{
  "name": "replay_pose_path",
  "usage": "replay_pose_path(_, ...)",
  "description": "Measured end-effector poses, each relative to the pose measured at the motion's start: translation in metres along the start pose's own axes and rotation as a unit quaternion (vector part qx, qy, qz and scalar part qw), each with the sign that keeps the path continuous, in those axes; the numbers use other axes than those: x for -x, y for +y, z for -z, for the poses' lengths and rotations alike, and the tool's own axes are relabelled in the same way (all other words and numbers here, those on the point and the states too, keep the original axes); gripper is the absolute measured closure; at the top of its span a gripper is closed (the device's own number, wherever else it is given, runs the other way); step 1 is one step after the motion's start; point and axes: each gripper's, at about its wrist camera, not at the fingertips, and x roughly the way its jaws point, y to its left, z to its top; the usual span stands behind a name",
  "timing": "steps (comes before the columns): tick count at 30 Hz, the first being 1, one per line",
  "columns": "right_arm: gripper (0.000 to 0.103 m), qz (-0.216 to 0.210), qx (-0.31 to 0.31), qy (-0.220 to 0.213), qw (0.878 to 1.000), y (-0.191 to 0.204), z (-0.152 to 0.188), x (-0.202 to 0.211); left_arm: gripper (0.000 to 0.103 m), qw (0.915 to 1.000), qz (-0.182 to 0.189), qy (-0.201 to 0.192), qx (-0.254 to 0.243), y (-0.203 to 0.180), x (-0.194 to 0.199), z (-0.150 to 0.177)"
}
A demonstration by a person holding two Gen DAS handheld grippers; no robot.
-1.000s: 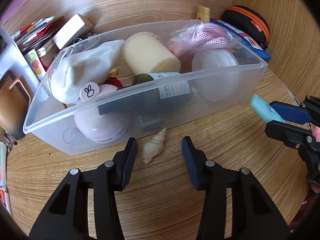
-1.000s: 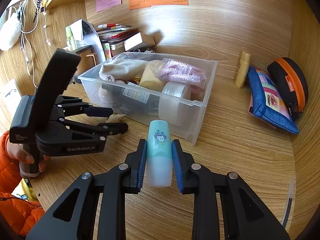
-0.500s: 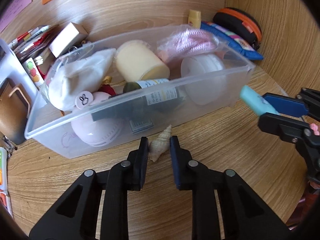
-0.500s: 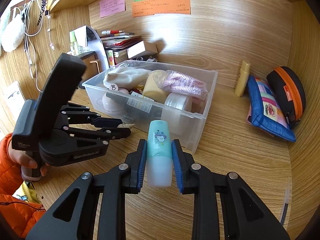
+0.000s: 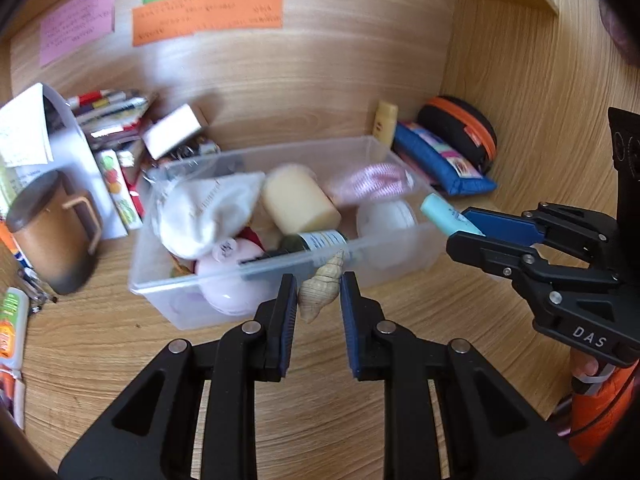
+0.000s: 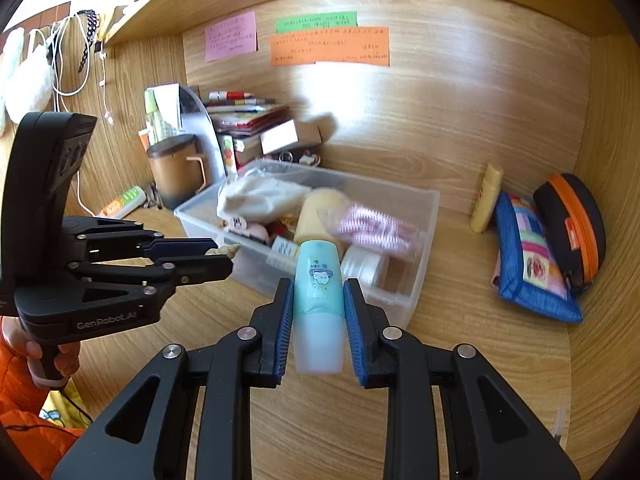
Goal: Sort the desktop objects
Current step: 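Grasp the small seashell with left tool while right tool holds the blue tube, then carry the seashell with left tool while right tool carries the tube over the bin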
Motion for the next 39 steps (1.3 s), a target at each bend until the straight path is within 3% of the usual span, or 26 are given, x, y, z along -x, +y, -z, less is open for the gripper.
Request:
replay_pose_path(18,0.080,0.028,0.017,-0.024,0.999,-0.002,-0.065,-0.018,0.082,0.9987,-0.003,-0.051,-0.003,0.025,0.023,-0.047)
replay_pose_path(39,0.080,0.037,0.010,0.002,0.999,-0.022,-0.099,-0.072,0.082,0.9996,0.013,-0.018,-0.019,0.041,-0.031,-0.085)
